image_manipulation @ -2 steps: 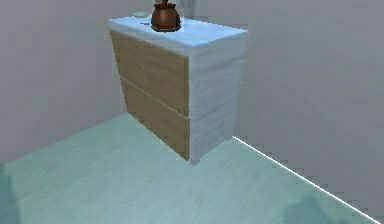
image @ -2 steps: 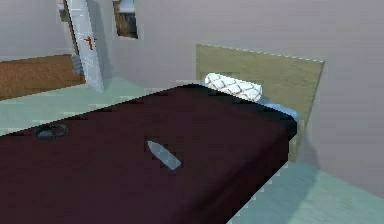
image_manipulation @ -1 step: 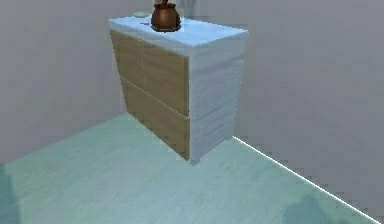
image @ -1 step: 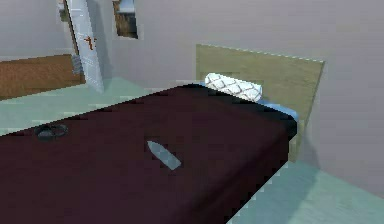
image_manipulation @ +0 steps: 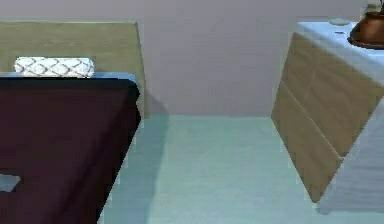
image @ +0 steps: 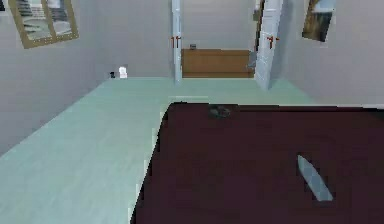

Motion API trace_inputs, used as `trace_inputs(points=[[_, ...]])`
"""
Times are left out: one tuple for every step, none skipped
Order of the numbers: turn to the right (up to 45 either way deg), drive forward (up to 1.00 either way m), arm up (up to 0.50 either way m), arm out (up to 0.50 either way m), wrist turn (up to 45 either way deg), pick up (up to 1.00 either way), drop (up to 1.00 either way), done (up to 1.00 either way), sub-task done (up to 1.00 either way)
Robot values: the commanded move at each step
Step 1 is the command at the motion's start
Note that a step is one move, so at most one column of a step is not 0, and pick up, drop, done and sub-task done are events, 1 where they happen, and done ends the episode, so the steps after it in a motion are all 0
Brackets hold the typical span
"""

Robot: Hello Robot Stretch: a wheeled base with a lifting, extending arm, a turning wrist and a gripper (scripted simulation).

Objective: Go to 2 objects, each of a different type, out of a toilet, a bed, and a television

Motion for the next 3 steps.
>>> trace_inputs(points=[[-45.0, 0.00, 0.00, 0.00, 0.0, 0.00, 0.00, 0.00, 0.00], [-45.0, 0.00, 0.00, 0.00, 0.0, 0.00, 0.00, 0.00, 0.00], [-9.0, 0.00, 0.00, 0.00, 0.0, 0.00, 0.00, 0.00, 0.00]])
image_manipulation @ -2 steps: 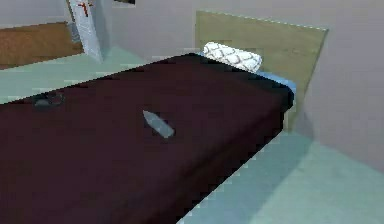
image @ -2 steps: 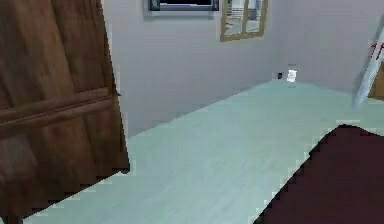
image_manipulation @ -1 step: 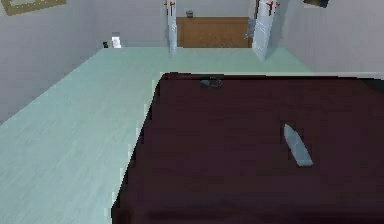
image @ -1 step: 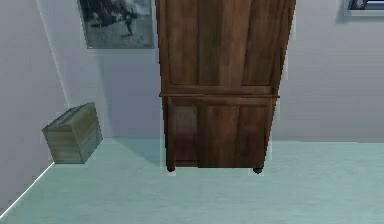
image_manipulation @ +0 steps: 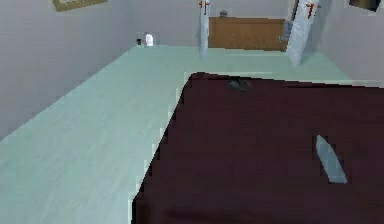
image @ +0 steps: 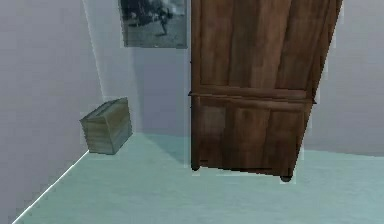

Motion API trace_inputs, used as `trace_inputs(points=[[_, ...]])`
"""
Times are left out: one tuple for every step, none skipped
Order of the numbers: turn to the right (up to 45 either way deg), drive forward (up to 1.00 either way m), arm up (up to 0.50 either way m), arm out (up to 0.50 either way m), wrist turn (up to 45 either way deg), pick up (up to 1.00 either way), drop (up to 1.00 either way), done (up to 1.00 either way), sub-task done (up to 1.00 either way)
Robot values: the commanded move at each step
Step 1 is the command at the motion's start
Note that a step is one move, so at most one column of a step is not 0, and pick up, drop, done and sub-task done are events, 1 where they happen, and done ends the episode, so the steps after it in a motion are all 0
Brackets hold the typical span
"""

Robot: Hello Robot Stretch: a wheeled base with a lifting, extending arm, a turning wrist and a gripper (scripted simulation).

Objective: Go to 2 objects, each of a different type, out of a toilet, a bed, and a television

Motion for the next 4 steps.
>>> trace_inputs(points=[[0.0, 0.75, 0.00, 0.00, 0.0, 0.00, 0.00, 0.00, 0.00], [45.0, 0.00, 0.00, 0.00, 0.0, 0.00, 0.00, 0.00, 0.00], [45.0, 0.00, 0.00, 0.00, 0.0, 0.00, 0.00, 0.00, 0.00], [6.0, 0.00, 0.00, 0.00, 0.0, 0.00, 0.00, 0.00, 0.00]])
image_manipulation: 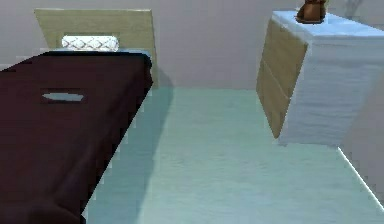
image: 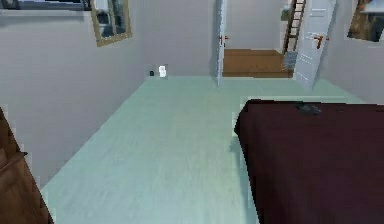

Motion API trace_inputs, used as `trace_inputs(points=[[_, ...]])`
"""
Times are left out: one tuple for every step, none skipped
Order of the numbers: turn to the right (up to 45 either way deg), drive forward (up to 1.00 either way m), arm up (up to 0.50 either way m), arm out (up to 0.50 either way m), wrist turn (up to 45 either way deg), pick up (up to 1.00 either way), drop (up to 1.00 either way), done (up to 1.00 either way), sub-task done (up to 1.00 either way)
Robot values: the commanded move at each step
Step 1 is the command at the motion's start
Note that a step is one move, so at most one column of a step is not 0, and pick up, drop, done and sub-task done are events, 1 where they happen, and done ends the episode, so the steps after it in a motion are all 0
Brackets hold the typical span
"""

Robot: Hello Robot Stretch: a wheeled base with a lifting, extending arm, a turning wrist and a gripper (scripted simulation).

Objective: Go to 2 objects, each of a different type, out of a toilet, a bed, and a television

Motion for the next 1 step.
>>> trace_inputs(points=[[0.0, 0.40, 0.00, 0.00, 0.0, 0.00, 0.00, 0.00, 0.00]])
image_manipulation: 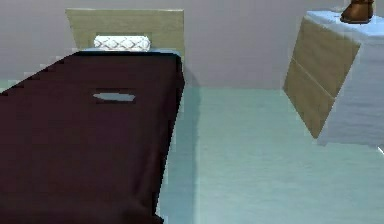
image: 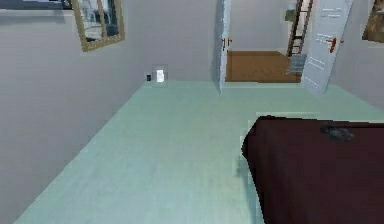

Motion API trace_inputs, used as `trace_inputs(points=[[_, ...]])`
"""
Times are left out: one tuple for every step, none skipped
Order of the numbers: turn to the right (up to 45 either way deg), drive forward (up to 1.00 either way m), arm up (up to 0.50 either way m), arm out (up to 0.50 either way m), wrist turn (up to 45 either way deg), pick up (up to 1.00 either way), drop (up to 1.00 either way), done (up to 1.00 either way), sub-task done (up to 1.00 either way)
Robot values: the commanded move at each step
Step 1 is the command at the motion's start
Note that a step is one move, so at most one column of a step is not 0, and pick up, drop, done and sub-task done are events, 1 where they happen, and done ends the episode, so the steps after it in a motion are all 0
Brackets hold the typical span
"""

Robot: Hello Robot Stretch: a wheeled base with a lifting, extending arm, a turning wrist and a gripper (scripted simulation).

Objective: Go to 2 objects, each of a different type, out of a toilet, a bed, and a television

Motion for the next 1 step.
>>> trace_inputs(points=[[-24.0, 0.00, 0.00, 0.00, 0.0, 0.00, 0.00, 0.00, 0.00]])
